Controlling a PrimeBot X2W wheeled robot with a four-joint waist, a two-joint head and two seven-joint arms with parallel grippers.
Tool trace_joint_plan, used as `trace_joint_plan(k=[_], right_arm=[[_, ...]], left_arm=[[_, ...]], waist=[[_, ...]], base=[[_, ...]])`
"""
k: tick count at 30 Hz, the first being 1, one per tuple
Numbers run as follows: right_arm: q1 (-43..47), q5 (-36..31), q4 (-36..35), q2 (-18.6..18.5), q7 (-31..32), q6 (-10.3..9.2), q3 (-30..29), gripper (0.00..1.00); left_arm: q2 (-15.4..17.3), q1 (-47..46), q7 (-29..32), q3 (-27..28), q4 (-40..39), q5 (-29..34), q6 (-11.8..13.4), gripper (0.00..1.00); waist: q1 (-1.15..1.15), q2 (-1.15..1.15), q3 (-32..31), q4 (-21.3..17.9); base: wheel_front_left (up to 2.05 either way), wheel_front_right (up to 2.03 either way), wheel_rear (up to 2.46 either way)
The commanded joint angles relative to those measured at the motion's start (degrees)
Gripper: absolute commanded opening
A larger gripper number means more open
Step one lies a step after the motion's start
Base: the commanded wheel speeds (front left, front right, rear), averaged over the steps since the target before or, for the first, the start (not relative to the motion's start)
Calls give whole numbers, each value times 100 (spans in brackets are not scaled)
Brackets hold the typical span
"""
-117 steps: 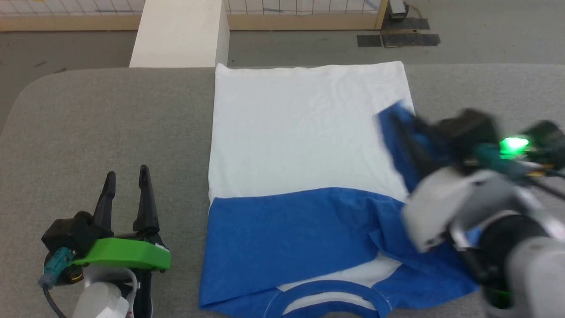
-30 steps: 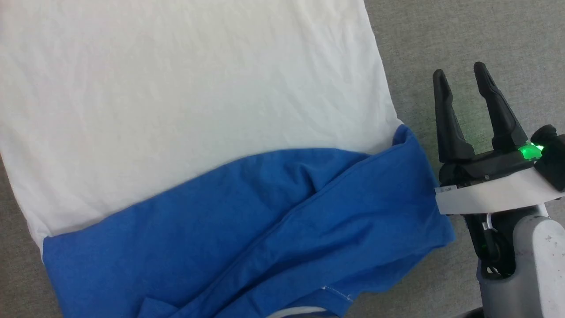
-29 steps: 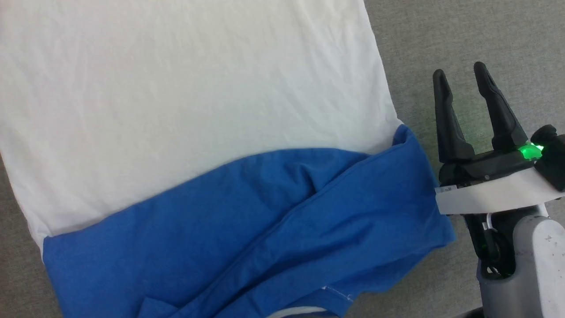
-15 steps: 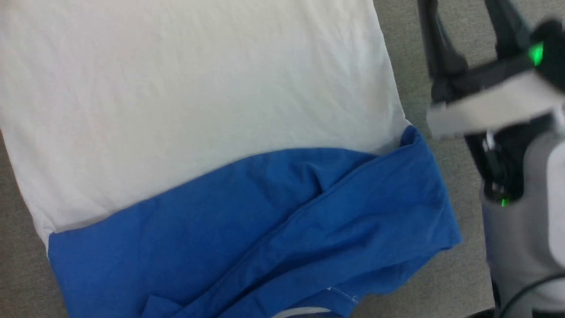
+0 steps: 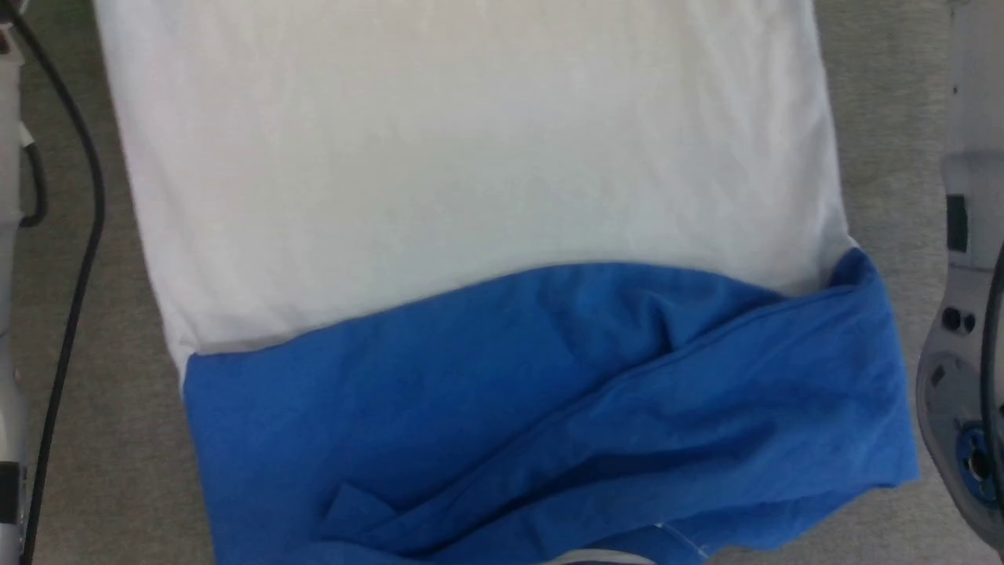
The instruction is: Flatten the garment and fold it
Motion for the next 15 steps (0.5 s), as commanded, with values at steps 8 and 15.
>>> trace_joint_plan(k=[8,15], right_arm=[[-593,-1113,704,3,943,-8,-720,85],[-694,-1764,643,3,1354,-8,-783,0]], left_arm=[[-324,-262,-410,-243,-58,-110,-226,0],[-347,-290,-544,-319,-12,-142,-280,0]], waist=[[-1,0,251,793],[-1,0,274,843]], base=[[0,0,0],[0,0,0]])
